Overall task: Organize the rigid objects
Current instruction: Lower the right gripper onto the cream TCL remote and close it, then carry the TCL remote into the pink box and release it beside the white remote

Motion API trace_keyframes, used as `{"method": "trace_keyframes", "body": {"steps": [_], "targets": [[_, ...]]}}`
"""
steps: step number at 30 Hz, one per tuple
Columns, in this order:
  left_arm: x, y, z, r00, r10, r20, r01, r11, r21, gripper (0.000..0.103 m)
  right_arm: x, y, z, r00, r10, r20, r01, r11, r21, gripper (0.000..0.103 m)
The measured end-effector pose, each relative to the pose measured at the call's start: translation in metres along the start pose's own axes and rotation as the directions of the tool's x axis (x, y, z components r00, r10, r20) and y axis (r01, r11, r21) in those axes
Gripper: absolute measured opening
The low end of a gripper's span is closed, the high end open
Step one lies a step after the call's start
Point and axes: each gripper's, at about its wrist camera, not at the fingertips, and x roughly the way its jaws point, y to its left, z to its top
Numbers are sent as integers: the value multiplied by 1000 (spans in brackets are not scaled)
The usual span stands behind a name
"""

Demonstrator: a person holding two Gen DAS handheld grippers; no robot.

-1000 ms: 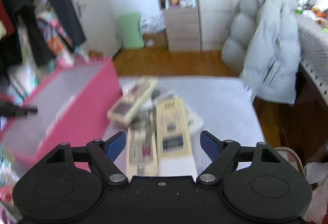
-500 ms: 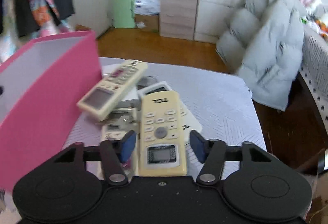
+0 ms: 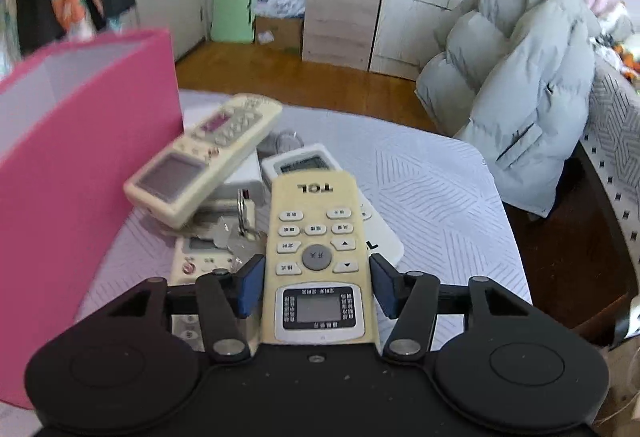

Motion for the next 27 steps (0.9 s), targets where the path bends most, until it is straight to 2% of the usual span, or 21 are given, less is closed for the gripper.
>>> {"method": "trace_keyframes", "body": {"steps": [3, 13, 16, 20, 27], "targets": [[1, 0, 0, 1000, -2, -1, 2, 1000, -10, 9, -4, -5, 0, 999, 53, -11, -53, 998, 41, 61], [0, 2, 0, 1000, -7, 6, 7, 1000, -14, 8, 5, 6, 9, 998, 23, -59, -24, 1000, -12, 61], [-1, 1, -1, 1000, -5, 15, 5, 1000, -13, 8, 6, 7, 10, 999, 22, -42, -23, 999, -24, 61], [-4, 0, -4, 1000, -1, 28, 2, 1000, -18, 8, -4, 0, 8, 997, 73, -5, -73, 997, 22, 61], [-6, -2, -6, 1000, -6, 26, 6, 1000, -23, 8, -33, -8, 12, 995, 72, 71, -76, 995, 66, 61]]}}
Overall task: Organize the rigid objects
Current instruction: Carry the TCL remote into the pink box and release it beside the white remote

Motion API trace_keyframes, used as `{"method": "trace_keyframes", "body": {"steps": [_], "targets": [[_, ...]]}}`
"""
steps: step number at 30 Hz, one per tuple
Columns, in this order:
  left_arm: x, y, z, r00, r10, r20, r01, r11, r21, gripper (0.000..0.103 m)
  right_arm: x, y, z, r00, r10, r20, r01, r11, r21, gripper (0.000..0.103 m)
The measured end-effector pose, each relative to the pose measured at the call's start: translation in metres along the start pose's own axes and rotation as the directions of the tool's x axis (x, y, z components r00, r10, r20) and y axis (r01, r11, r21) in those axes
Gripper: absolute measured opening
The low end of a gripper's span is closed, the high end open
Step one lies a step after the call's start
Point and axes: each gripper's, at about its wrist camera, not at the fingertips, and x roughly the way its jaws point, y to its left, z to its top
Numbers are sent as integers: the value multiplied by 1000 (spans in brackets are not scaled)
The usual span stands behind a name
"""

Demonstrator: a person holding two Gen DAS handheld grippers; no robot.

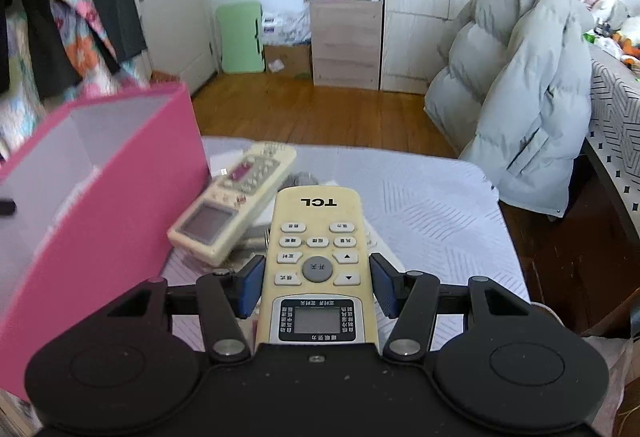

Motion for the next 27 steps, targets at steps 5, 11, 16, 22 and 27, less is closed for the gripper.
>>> {"method": "trace_keyframes", "body": {"steps": [5, 11, 16, 22, 27], "targets": [[0, 0, 0, 1000, -2, -2, 2, 1000, -2, 8, -28, 6, 15, 997, 44, 68, -46, 999, 28, 61], [0, 0, 0, 1000, -4, -1, 4, 1000, -4, 8, -59, 44, 53, 952, 273, 136, -276, 961, 7, 61], [2, 0, 0, 1000, -13, -4, 13, 1000, -17, 7, -34, 96, 86, 858, 513, 22, -513, 857, 41, 61], [2, 9, 0, 999, -36, 2, 36, 997, -63, 5, 34, 173, 102, 858, 490, -154, -497, 867, -10, 61], [1, 12, 0, 999, -45, 7, 45, 996, -76, 5, 103, 206, 99, 909, 321, -266, -341, 940, -31, 61]]}}
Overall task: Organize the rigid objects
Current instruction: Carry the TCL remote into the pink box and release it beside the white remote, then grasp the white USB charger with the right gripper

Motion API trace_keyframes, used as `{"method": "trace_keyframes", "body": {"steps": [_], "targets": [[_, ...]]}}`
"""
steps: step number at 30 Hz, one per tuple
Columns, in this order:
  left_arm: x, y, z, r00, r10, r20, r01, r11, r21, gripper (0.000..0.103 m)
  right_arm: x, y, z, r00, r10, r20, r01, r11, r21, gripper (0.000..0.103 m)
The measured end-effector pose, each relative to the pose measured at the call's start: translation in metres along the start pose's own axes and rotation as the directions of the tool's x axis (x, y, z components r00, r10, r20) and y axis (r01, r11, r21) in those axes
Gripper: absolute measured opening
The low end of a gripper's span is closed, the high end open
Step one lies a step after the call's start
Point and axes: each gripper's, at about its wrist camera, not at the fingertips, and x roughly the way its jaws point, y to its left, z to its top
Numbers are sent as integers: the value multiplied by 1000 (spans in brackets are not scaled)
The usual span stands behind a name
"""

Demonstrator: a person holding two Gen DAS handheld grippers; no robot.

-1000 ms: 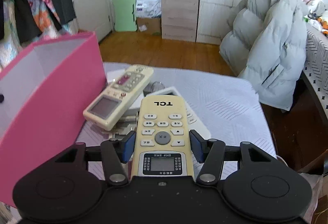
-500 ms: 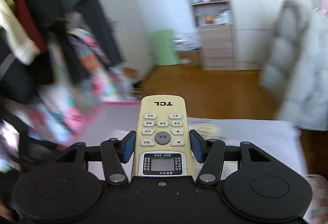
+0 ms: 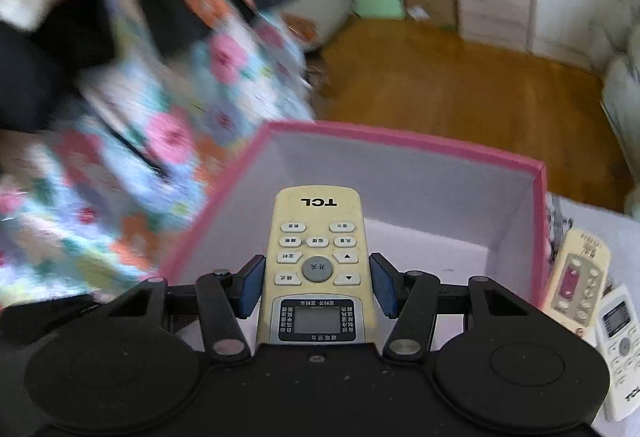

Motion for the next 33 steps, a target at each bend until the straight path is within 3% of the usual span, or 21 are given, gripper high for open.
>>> {"method": "trace_keyframes", "body": {"steps": [6, 9, 12, 15, 20, 22, 25, 27, 31, 33], "targets": [[0, 1, 1, 1000, -1, 3, 1, 1000, -1, 5, 53, -12, 1, 992, -69, -108, 83, 989, 122, 61], [1, 0, 1, 1000, 0, 5, 0, 1000, -2, 5, 52, -19, -7, 994, 6, -112, 21, 970, 241, 63], [1, -2, 2, 1000, 1, 5, -1, 1000, 2, 5, 23, -24, -9, 993, 102, -55, -80, 946, 315, 64], [2, -1, 2, 1000, 0, 4, 0, 1000, 1, 5, -24, -19, -13, 992, 116, 47, -124, 963, 240, 64], [1, 0, 2, 1000, -2, 4, 2, 1000, -2, 5, -116, -27, -44, 963, 164, 216, -193, 974, 118, 65], [1, 0, 2, 1000, 3, 4, -3, 1000, 8, 5, -144, -40, -60, 965, 147, 219, -168, 982, 81, 65], [1, -2, 2, 1000, 10, 3, -10, 1000, 21, 5, -176, -60, -87, 966, 35, 255, -54, 996, 70, 65], [1, -2, 2, 1000, 11, 3, -11, 1000, 19, 5, -190, -77, -104, 955, -52, 291, 31, 996, 78, 65], [2, 0, 4, 1000, 9, 1, -9, 1000, 10, 5, -192, -119, -146, 936, -137, 323, 111, 989, 97, 74], [1, 0, 4, 1000, 11, 0, -11, 1000, 13, 6, -184, -135, -166, 924, -234, 303, 205, 971, 122, 74]]}}
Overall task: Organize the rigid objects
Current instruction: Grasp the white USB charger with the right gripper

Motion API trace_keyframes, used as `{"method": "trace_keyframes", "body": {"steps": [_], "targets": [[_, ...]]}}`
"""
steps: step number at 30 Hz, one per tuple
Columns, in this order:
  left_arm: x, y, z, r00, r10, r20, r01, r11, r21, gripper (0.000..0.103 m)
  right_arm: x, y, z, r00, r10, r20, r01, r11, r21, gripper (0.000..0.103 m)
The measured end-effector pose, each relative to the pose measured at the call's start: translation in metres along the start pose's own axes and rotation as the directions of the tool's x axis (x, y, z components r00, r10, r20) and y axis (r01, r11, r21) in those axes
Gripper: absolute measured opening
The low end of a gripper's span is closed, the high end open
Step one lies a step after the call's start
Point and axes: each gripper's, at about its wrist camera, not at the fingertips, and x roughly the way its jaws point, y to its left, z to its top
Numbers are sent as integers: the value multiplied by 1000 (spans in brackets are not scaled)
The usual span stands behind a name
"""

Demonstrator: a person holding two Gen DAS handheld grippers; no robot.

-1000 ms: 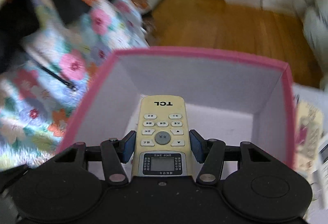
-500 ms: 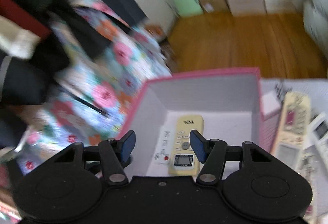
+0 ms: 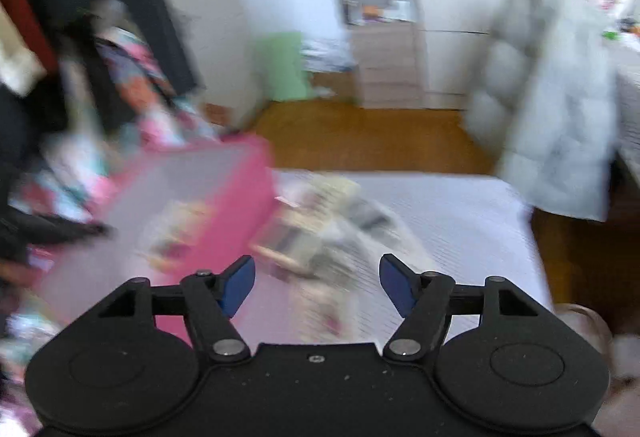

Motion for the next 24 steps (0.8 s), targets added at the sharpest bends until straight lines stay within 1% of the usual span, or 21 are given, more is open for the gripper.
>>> {"method": "trace_keyframes", "body": {"steps": [1, 4, 8, 10, 11, 12, 15, 17, 19, 20, 21, 22, 23, 24], "targets": [[0, 0, 0, 1000, 1, 0, -1, 1000, 0, 6, 3, -6, -10, 1000, -20, -3, 20, 1000, 0, 74], [1, 0, 0, 1000, -1, 0, 1, 1000, -2, 6, 14, -21, -30, 998, -20, -58, 21, 1000, 20, 74], [1, -1, 0, 1000, 0, 0, 0, 1000, 2, 6, 26, -15, -37, 995, -34, -96, 33, 999, -13, 74], [1, 0, -1, 1000, 0, 0, 0, 1000, 2, 6, 31, -9, -36, 995, -13, -101, 9, 999, -35, 74], [1, 0, -1, 1000, 0, 0, 0, 1000, 1, 6, 34, -5, -34, 994, -15, -110, 10, 999, -48, 74], [1, -1, -1, 1000, -1, 0, 1, 1000, 2, 6, 36, -5, -37, 993, -31, -117, 23, 997, -67, 74], [1, -1, 0, 1000, -1, 1, 1, 1000, 9, 6, 40, 0, -51, 984, -117, -136, 96, 984, -151, 74], [1, -4, 0, 1000, 5, 2, -5, 1000, 29, 6, 46, -3, -59, 976, -139, -170, 109, 979, -174, 74], [1, -4, 0, 1000, 9, -1, -9, 1000, 29, 6, 51, -14, -64, 970, -145, -193, 124, 986, -112, 73], [1, -4, 0, 1000, 9, 0, -9, 1000, 29, 6, 51, -21, -66, 975, -127, -181, 117, 991, -63, 70], [1, -4, 0, 1000, 10, -1, -10, 1000, 28, 6, 49, -24, -66, 979, -127, -163, 121, 992, -45, 67], [1, -4, 1, 1000, 10, -1, -10, 1000, 28, 6, 48, -25, -67, 980, -124, -156, 119, 992, -41, 62], [1, -4, 1, 1000, 9, -1, -9, 1000, 29, 6, 47, -25, -66, 981, -124, -150, 119, 992, -45, 60], [1, -4, 1, 1000, 10, -1, -10, 1000, 27, 6, 46, -25, -66, 981, -129, -144, 124, 991, -46, 60]]}}
